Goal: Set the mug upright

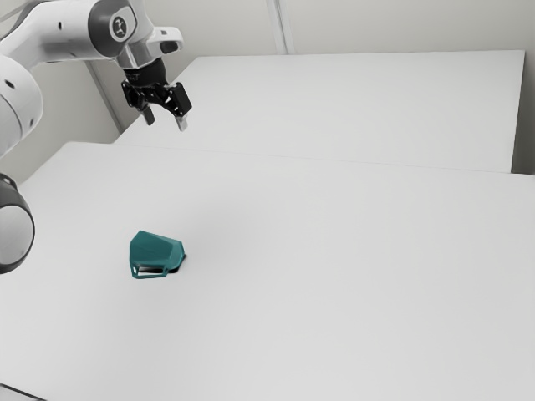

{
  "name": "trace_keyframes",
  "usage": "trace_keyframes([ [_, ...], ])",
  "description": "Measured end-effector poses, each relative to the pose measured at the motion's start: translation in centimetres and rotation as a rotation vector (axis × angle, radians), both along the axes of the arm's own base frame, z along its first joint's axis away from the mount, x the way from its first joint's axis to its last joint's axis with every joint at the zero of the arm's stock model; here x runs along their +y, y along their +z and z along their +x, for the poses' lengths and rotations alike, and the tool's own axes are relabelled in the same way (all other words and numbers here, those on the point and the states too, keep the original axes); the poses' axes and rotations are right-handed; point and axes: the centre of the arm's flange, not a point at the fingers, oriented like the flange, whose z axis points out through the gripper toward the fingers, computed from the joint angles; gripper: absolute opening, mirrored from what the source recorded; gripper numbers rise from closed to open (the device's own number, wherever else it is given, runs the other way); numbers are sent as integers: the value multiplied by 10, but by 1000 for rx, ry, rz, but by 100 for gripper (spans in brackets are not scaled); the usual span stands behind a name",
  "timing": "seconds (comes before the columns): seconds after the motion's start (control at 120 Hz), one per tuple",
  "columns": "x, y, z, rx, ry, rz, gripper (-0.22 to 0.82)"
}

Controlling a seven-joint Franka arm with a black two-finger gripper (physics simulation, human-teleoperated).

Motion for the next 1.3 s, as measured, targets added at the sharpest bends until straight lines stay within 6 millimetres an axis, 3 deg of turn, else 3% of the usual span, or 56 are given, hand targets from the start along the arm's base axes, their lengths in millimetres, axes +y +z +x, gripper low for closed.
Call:
trace_keyframes([
  [0.425, 7, 5, -8, -7, 15, -18, 60],
  [0.642, 86, -17, -53, 14, 154, -282, 60],
  [0.933, 190, -65, -107, -1, 240, -569, 60],
  [1.042, 209, -87, -122, -1, 221, -636, 60],
  [1.175, 220, -119, -127, 10, 176, -681, 60],
  [1.3, 235, -163, -131, 23, 160, -737, 60],
])
